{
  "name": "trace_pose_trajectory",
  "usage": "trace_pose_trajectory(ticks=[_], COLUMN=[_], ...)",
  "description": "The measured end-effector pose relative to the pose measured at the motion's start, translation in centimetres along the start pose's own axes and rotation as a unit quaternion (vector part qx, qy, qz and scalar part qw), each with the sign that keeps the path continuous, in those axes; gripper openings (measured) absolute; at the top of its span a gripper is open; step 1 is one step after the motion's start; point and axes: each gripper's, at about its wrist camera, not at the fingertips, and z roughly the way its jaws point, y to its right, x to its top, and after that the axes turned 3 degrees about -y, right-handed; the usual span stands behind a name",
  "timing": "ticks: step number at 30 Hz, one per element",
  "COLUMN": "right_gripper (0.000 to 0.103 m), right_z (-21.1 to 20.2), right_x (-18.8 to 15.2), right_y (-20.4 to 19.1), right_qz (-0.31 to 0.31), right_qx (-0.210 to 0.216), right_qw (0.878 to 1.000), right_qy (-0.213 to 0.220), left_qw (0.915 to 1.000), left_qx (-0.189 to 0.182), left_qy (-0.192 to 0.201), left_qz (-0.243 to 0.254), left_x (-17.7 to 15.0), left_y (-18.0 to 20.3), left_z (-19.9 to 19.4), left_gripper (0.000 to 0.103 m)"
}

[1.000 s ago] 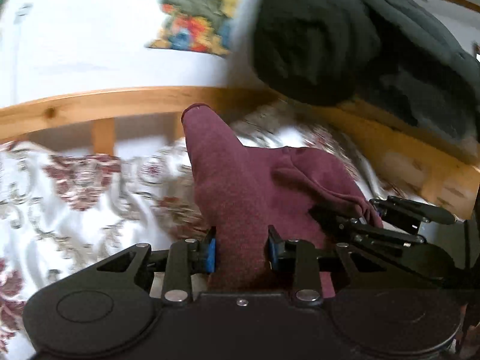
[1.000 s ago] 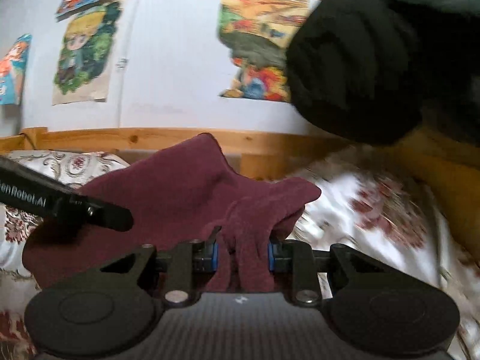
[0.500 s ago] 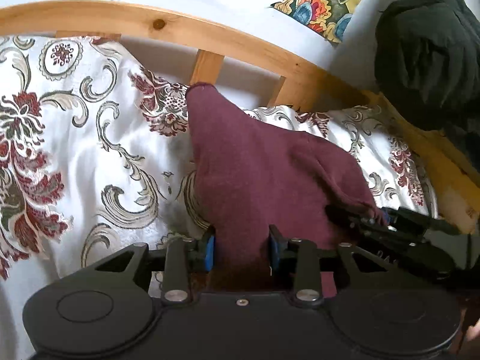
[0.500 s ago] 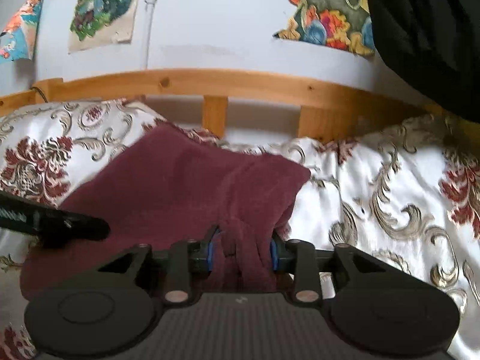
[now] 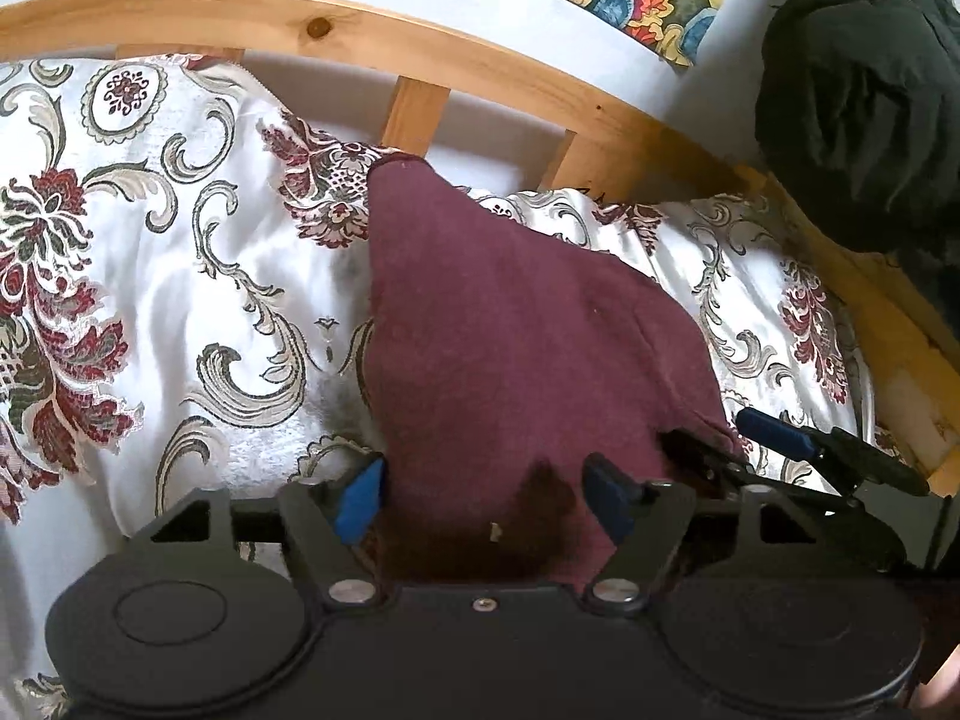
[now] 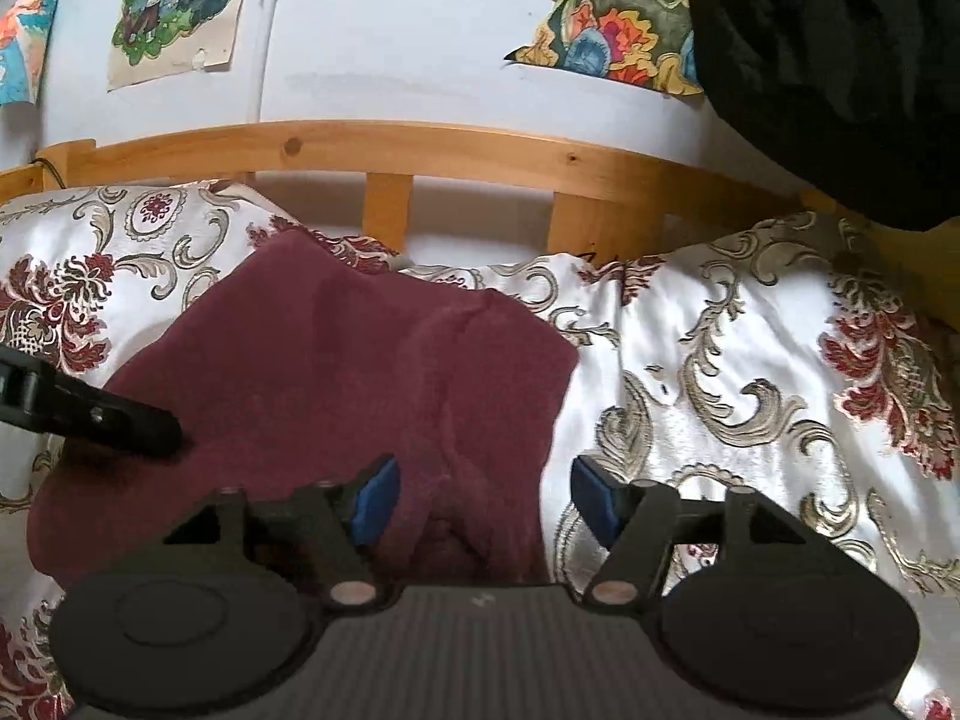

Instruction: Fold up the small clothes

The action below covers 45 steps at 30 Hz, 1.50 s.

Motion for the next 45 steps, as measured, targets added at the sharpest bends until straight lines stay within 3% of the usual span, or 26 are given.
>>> trace_pose_trajectory(ticks=[5, 8, 16, 34, 45], right_gripper=[0.085, 0.091, 0.103, 0.103, 0.103], right_z=[-1.1, -2.2, -6.3, -17.9, -21.2], right_x=[-0.1, -0.1, 0.2, -2.0, -4.9], right_y=[0.5, 0.6, 0.6, -0.4, -0.5], right_qz=[0.013, 0.024, 0.056, 0.110, 0.144], right_qx=[-0.004, -0.006, -0.001, 0.026, 0.024], right_qw=[1.000, 1.000, 0.997, 0.989, 0.987], right_qy=[0.008, 0.018, 0.056, 0.093, 0.070], left_qw=[0.9999, 0.9997, 0.9996, 0.9908, 0.9943], left_qx=[0.001, 0.005, 0.007, 0.015, 0.029], left_qy=[0.010, 0.017, 0.019, 0.067, 0.047], left_qz=[0.007, 0.015, 0.020, 0.116, 0.091], left_x=[0.3, 0.3, 0.0, -5.7, -9.0], left_y=[0.5, 0.8, 1.1, 4.5, 3.0], left_z=[-0.9, -1.8, -4.6, -14.9, -15.9], left_gripper=[0.097, 0.102, 0.102, 0.102, 0.102])
